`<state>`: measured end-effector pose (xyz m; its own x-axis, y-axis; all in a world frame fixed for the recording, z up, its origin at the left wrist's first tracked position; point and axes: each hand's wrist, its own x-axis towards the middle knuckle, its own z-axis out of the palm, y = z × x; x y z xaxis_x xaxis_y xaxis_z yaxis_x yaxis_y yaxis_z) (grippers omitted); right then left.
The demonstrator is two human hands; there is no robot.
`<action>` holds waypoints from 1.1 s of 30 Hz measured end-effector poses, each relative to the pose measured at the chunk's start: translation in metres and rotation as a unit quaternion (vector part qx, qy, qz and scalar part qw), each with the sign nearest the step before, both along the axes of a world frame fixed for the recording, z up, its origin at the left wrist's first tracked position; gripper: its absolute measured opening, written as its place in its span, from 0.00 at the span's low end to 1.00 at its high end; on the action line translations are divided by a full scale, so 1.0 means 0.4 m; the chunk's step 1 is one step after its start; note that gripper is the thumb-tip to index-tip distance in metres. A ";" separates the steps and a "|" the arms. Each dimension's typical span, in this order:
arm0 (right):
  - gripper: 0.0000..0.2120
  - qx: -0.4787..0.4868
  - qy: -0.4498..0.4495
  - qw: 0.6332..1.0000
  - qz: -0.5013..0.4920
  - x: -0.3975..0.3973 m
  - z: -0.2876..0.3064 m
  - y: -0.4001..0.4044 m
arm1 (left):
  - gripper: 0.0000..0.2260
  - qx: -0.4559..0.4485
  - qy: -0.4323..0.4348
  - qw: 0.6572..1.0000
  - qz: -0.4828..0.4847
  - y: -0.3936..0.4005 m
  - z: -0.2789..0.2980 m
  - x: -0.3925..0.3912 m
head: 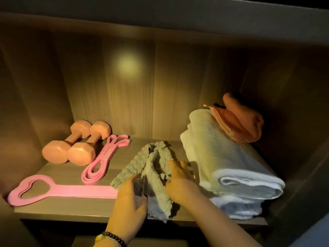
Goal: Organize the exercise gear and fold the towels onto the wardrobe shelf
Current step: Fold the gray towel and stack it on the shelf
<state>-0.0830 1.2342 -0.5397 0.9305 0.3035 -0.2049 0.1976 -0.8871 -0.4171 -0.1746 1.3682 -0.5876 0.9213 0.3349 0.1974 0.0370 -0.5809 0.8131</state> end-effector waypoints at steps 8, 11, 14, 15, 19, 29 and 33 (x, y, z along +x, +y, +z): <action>0.09 0.085 -0.154 0.983 -0.058 0.089 -0.036 0.047 | 0.22 0.035 0.031 0.998 0.030 0.031 -0.027 0.049; 0.06 0.235 -0.152 0.956 -0.090 0.063 0.032 0.058 | 0.20 0.023 0.020 0.999 0.036 0.027 -0.025 0.051; 0.08 0.276 -0.178 0.940 -0.095 0.023 0.138 0.043 | 0.19 -0.011 -0.015 0.999 0.040 0.014 -0.002 0.035; 0.09 0.276 -0.190 0.938 -0.087 0.008 0.176 0.035 | 0.21 -0.033 -0.031 0.998 0.034 0.008 0.013 0.027; 0.07 0.315 -0.235 0.919 -0.046 -0.055 0.298 0.008 | 0.32 -0.095 -0.101 0.990 -0.024 -0.032 0.102 -0.024; 0.04 0.305 -0.435 0.847 0.029 -0.229 0.480 -0.104 | 0.25 -0.147 -0.160 0.976 0.029 -0.197 0.257 -0.159; 0.08 0.252 -0.419 0.872 0.008 -0.276 0.489 -0.209 | 0.21 -0.223 -0.207 0.952 0.029 -0.224 0.297 -0.246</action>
